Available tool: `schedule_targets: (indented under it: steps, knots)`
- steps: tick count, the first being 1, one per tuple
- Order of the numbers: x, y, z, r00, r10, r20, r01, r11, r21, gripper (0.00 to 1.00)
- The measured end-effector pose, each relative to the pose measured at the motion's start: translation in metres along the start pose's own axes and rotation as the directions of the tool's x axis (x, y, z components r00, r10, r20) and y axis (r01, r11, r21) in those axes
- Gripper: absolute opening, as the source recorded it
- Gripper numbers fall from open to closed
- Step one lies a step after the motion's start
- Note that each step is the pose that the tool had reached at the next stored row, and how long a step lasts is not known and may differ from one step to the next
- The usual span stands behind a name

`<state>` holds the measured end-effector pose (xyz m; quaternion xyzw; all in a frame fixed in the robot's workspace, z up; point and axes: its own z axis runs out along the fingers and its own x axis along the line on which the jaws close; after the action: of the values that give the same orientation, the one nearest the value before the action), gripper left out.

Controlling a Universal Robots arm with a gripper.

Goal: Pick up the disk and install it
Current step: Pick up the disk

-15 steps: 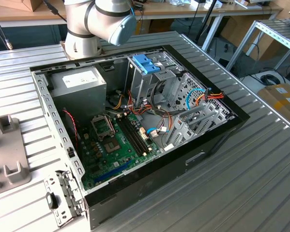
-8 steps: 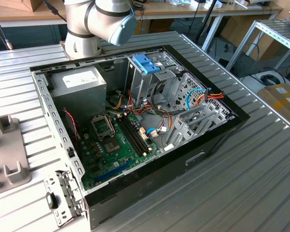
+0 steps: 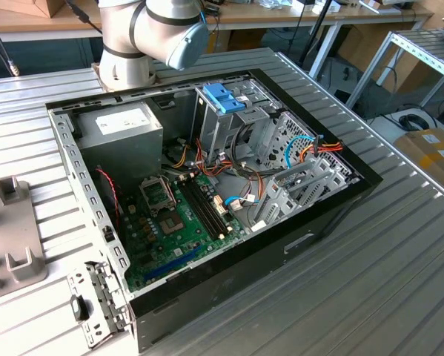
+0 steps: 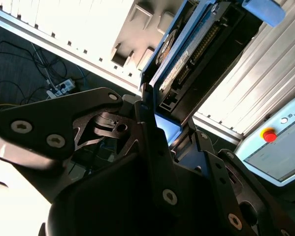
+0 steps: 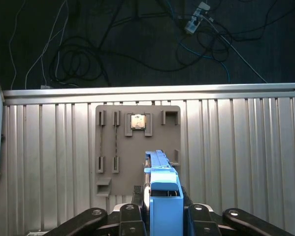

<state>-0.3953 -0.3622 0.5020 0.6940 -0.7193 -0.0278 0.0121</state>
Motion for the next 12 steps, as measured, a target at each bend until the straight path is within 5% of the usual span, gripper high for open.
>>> schedule_targets:
  steps: [12]
  knots:
    - [-0.0001, -0.0023, -0.0001, 1.0, 0.0, 0.0, 0.0, 1.0, 0.0, 0.37]
